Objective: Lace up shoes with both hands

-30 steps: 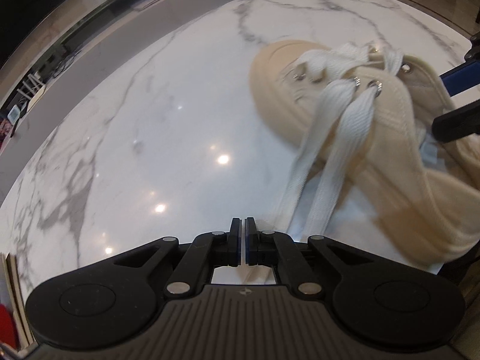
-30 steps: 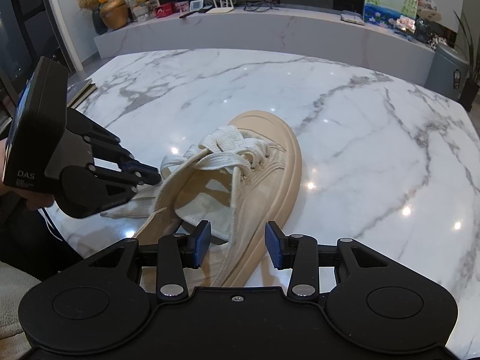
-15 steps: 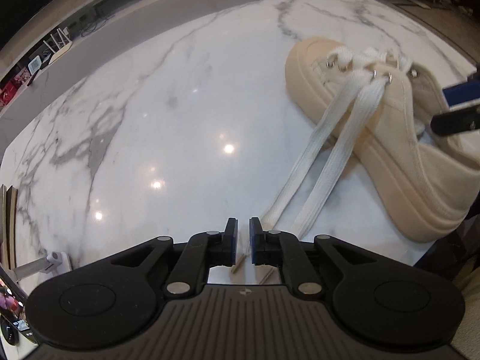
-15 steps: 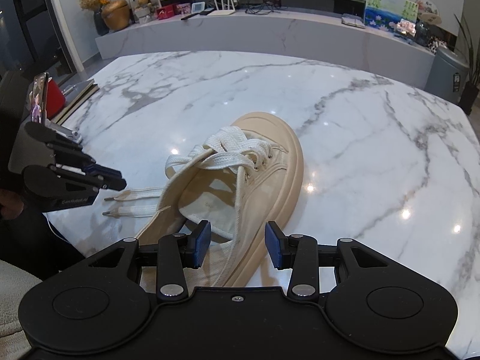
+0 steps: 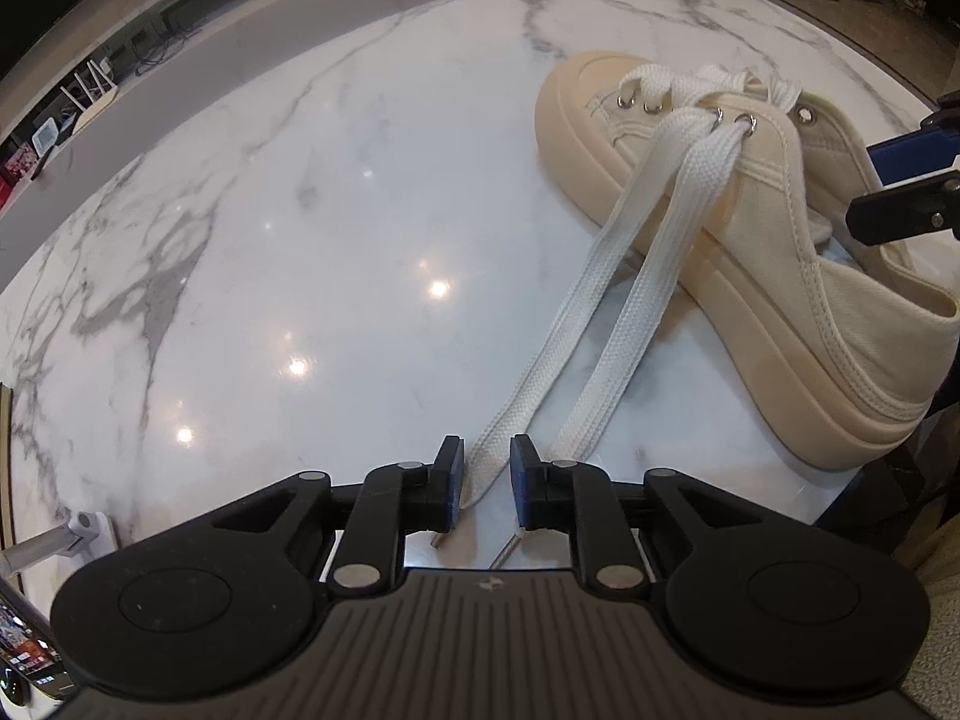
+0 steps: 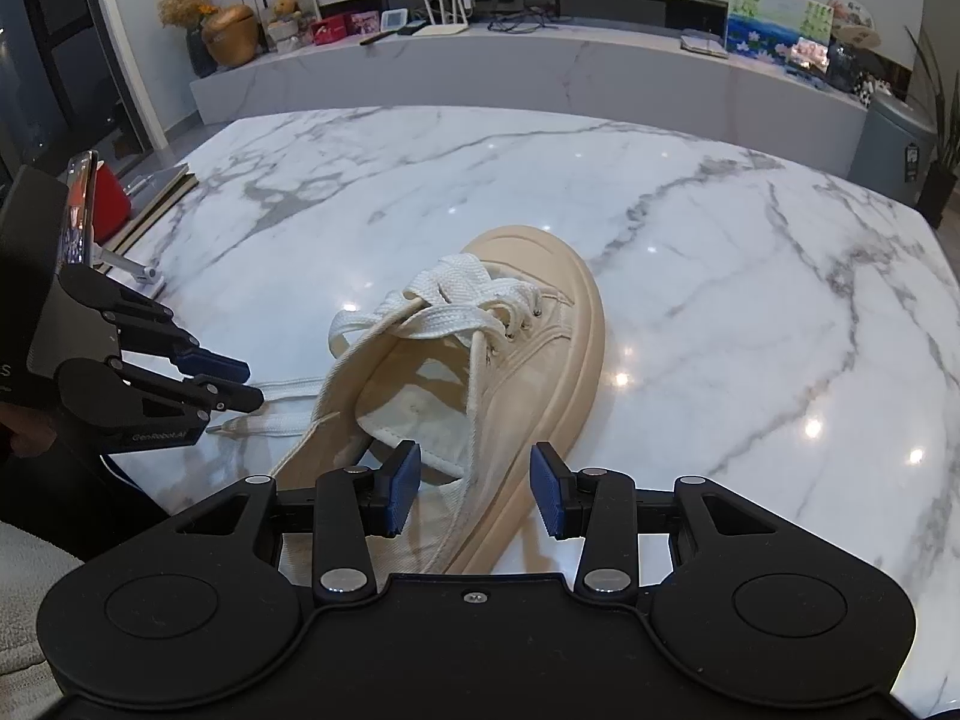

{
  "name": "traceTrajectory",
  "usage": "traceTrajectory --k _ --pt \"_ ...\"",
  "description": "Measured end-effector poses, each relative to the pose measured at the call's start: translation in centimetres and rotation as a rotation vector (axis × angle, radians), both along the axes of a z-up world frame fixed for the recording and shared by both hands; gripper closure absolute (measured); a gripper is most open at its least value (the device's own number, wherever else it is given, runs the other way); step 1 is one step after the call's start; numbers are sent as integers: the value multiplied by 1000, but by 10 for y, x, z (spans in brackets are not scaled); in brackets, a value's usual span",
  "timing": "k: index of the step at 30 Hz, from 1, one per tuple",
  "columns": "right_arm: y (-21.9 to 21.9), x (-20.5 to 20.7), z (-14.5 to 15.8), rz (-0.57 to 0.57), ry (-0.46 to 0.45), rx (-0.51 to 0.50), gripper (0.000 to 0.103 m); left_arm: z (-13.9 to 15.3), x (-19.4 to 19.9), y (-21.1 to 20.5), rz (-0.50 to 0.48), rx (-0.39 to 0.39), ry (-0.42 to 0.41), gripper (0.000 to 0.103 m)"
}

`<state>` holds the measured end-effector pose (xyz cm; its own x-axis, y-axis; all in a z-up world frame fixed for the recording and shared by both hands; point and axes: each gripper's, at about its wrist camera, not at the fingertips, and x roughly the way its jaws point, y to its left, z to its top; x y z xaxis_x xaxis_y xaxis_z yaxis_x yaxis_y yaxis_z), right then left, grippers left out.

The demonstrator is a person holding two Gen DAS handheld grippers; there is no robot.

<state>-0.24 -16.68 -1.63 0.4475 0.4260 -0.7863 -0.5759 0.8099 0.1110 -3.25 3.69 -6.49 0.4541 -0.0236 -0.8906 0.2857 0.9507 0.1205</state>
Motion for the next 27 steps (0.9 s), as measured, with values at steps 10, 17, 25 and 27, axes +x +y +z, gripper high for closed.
traceTrajectory --k 10,17,25,27 --pt "1 2 -1 -2 7 1 64 0 1 -3 -9 -18 12 103" --pt "-1 1 -2 -1 5 0 64 15 2 -4 -7 -25 -30 103" --pt "-2 -1 -1 -2 -3 1 64 56 3 -21 -69 -5 -141 103" --pt "-2 -2 0 -4 -9 2 64 68 2 -29 -100 3 -174 103"
